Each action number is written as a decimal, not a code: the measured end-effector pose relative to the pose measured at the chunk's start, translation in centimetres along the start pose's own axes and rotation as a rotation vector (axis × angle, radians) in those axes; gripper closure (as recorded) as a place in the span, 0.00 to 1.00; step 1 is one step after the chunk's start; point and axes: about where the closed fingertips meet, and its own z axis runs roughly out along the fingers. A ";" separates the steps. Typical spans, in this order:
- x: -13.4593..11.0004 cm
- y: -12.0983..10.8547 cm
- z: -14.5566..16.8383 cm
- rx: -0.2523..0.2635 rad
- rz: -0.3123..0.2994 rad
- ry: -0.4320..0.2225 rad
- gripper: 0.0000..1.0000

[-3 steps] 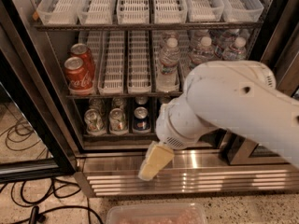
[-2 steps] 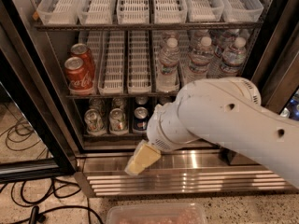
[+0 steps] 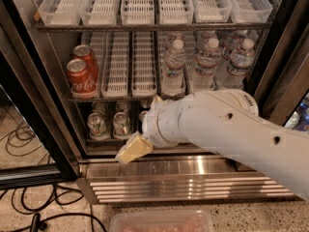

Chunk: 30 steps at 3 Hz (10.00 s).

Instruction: Pick coke can from middle shelf of fridge

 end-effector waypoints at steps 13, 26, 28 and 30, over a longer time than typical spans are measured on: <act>-14.9 -2.4 12.1 0.448 0.181 -0.607 0.20; -17.1 -7.5 15.8 0.542 0.241 -0.650 1.00; -18.6 -7.9 14.3 0.511 0.245 -0.673 1.00; -20.8 -9.0 12.4 0.427 0.187 -0.617 1.00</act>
Offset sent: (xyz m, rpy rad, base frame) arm 0.0329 0.0575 -0.0058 0.1683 -0.2228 -0.0567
